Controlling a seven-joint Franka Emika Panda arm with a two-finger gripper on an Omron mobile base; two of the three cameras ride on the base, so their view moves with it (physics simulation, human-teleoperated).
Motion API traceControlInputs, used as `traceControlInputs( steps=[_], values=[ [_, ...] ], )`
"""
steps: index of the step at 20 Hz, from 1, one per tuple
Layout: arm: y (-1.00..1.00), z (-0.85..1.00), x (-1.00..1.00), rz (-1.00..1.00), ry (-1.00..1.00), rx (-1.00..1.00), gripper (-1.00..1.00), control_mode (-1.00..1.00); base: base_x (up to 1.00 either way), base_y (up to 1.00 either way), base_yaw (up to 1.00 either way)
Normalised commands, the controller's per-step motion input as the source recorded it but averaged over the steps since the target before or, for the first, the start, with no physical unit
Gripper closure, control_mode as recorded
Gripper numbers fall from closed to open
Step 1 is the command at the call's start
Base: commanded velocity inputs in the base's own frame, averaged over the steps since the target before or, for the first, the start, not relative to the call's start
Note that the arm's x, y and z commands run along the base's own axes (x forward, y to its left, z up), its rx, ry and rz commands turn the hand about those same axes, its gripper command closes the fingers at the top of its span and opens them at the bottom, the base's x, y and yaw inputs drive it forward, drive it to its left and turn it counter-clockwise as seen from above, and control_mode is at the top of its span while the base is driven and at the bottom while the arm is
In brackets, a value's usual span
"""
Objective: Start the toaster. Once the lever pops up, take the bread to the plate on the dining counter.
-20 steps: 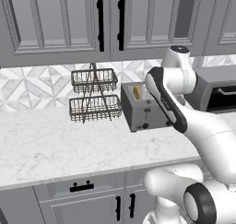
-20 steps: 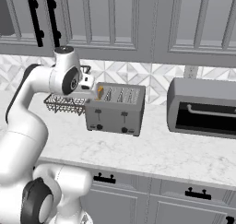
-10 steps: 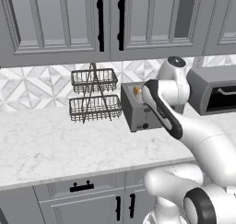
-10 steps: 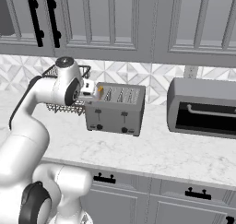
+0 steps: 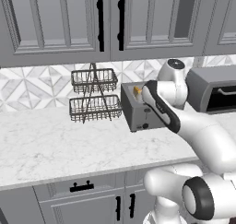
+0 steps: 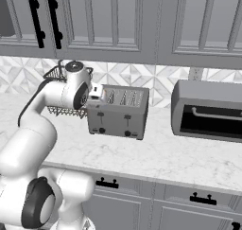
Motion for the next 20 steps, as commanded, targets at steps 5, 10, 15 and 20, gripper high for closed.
traceControlInputs(
  steps=[5, 10, 15, 20],
  values=[
    [-0.12, -0.05, 0.15, 0.00, 0.00, 0.02, -1.00, -1.00, 0.00, 0.00, 0.00],
    [0.00, -0.05, 0.38, 0.00, 0.00, 0.01, -1.00, -1.00, 0.00, 0.00, 0.00],
    [0.00, -0.10, 0.39, 0.00, 0.00, 0.00, -1.00, -1.00, 0.00, 0.00, 0.00],
    [0.01, -0.28, 0.20, 0.00, 0.00, 0.00, -1.00, -1.00, 0.00, 0.00, 0.00]
  ],
)
